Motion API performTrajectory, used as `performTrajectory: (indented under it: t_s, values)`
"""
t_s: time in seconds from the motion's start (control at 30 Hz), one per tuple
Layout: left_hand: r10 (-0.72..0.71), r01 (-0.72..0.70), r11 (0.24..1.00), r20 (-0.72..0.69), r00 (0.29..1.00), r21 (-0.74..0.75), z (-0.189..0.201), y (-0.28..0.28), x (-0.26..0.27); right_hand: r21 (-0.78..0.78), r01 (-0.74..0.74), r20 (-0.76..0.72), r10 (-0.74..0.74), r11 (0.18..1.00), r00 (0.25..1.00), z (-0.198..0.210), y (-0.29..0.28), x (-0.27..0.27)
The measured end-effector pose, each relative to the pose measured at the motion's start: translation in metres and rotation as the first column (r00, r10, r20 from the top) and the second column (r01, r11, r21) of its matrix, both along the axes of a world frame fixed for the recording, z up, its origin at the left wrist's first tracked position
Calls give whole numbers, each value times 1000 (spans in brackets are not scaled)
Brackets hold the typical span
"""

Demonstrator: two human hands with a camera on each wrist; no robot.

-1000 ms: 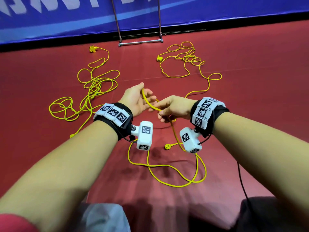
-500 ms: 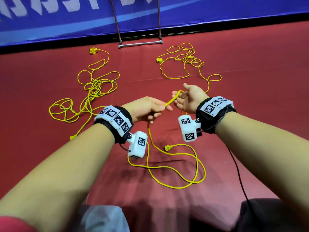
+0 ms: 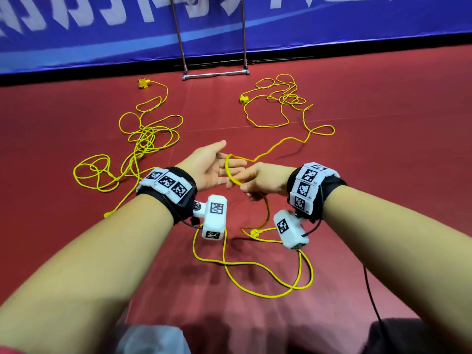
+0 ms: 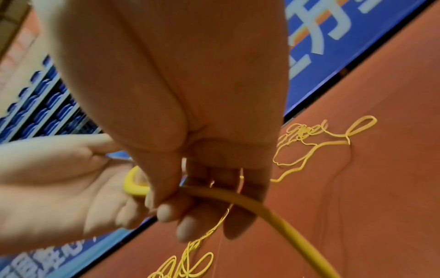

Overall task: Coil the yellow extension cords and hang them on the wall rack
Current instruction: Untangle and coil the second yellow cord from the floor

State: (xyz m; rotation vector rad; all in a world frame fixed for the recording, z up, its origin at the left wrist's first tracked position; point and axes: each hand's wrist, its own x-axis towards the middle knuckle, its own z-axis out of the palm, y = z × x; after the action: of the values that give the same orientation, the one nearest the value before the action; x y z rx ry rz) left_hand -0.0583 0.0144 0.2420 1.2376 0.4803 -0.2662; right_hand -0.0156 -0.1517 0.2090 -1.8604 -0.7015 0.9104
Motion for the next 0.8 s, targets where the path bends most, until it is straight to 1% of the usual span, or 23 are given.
performTrajectory:
  t_s: [0.07,0.1,0.13,0.17,0.2,0.23,0.27,0.3,0.33,0.37,0.4,0.43,0.47,0.5,0.57,0.63,0.67,0.7,0.73,0.77,0.8]
  values:
    - [54,-55,998,-31,998,-27,1,-3,-1,-83,-113,78,119,990,990,0,2,-1]
    - [73,-74,997,-35,997,-17,2,-5,-2,-114,-135,102,146,984,984,1,1,-2]
    - [86,-86,996,-27,996,-2,3,-8,-2,-136,-121,117,137,983,984,2,1,-2]
    - [87,-87,996,-5,996,24,4,-10,-2,-135,-72,114,87,988,990,2,1,0]
    - [76,-78,995,28,997,55,5,-11,-2,-109,24,76,-15,994,997,3,0,1]
    - [51,-57,994,69,996,91,6,-12,-2,-56,152,-8,-152,987,988,4,-1,2]
    - [9,-24,991,109,994,135,8,-13,-2,2,289,-137,-286,957,948,4,-2,4]
    - [-51,25,982,138,989,185,9,-14,-2,55,422,-291,-390,905,874,5,-4,8]
    - [-127,90,968,152,980,233,10,-16,-3,100,534,-442,-443,840,780,8,-7,13]
    - [-216,168,946,153,964,276,11,-18,-5,144,620,-570,-447,771,689,10,-10,20]
    - [-311,255,914,142,940,315,10,-21,-7,179,686,-662,-430,706,614,13,-14,26]
    - [-404,341,871,119,907,353,10,-25,-9,196,729,-718,-410,655,562,17,-18,31]
    - [-481,415,822,87,872,390,8,-29,-11,197,757,-742,-409,623,531,20,-22,34]
    - [-537,468,774,50,842,426,6,-32,-12,190,772,-742,-426,607,518,21,-24,35]
    - [-586,525,701,-29,810,483,3,-37,-15,172,787,-695,-493,592,523,21,-23,32]
    - [-592,544,644,-101,800,538,0,-38,-15,168,787,-632,-548,594,549,18,-19,31]
    - [-565,530,638,-127,815,559,-3,-38,-15,159,773,-606,-558,614,568,17,-18,30]
    - [-516,494,657,-137,845,570,-5,-36,-13,146,753,-590,-554,642,587,16,-16,29]
    - [-448,437,701,-129,885,563,-8,-33,-11,132,735,-589,-543,665,598,15,-15,29]
    - [-370,369,758,-111,922,538,-10,-31,-10,123,717,-591,-530,687,609,16,-15,28]
    - [-293,300,817,-93,951,493,-11,-28,-8,127,689,-576,-513,713,636,17,-14,27]
